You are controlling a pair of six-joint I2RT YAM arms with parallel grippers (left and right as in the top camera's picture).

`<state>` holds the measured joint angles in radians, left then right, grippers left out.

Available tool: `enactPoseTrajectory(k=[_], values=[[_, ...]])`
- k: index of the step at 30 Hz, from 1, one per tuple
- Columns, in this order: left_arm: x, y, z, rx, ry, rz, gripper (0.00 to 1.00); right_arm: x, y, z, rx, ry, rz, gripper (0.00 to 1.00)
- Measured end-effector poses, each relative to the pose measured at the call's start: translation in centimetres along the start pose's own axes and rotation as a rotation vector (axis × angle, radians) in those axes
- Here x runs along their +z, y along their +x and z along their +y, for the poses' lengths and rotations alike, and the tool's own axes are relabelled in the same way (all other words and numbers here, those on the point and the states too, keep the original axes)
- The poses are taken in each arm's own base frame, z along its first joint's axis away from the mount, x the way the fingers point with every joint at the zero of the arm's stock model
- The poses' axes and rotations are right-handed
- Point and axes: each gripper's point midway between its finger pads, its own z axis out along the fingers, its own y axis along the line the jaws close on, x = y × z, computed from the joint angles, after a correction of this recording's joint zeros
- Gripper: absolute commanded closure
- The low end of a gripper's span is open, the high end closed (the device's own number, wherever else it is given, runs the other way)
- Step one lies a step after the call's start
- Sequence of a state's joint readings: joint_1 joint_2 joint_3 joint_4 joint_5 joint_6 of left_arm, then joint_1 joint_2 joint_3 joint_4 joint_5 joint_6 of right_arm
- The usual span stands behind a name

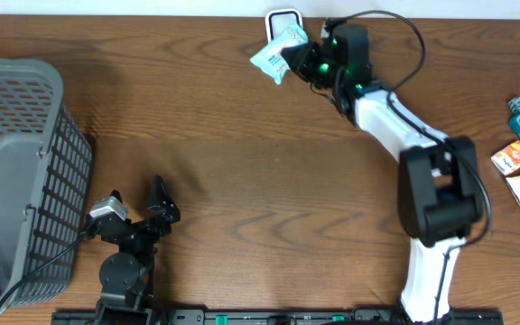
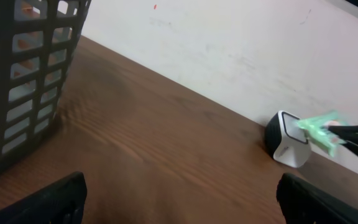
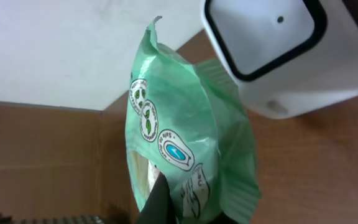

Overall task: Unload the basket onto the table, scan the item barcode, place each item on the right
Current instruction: 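Raise the wipe pack to the white scanner window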

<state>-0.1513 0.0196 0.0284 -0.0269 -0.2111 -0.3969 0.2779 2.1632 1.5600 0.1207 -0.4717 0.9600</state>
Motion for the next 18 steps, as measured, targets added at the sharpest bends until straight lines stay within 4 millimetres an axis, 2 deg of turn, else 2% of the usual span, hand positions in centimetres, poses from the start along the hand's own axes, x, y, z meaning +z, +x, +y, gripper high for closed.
enactPoseTrajectory(k=[3,7,10,12,18], values=[[0.0,0.0,0.0,0.000,0.000,0.000,0.02,1.8,-1.0,-0.2,0.015,0.018,0.019,0.99],[0.0,0.0,0.0,0.000,0.000,0.000,0.02,3.4,-2.6,0.8,0.003,-0.008,0.013,0.99],[0.0,0.0,0.0,0.000,0.000,0.000,0.02,4.3,-3.0,1.1,-0.003,-0.030,0.022,0.99],[0.0,0.0,0.0,0.000,0.000,0.000,0.02,4.9,-2.6,0.5,0.005,-0.026,0.042,0.99],[0.0,0.0,0.0,0.000,0.000,0.000,0.02,5.7,-1.1,-3.2,0.052,0.079,0.085,0.99]])
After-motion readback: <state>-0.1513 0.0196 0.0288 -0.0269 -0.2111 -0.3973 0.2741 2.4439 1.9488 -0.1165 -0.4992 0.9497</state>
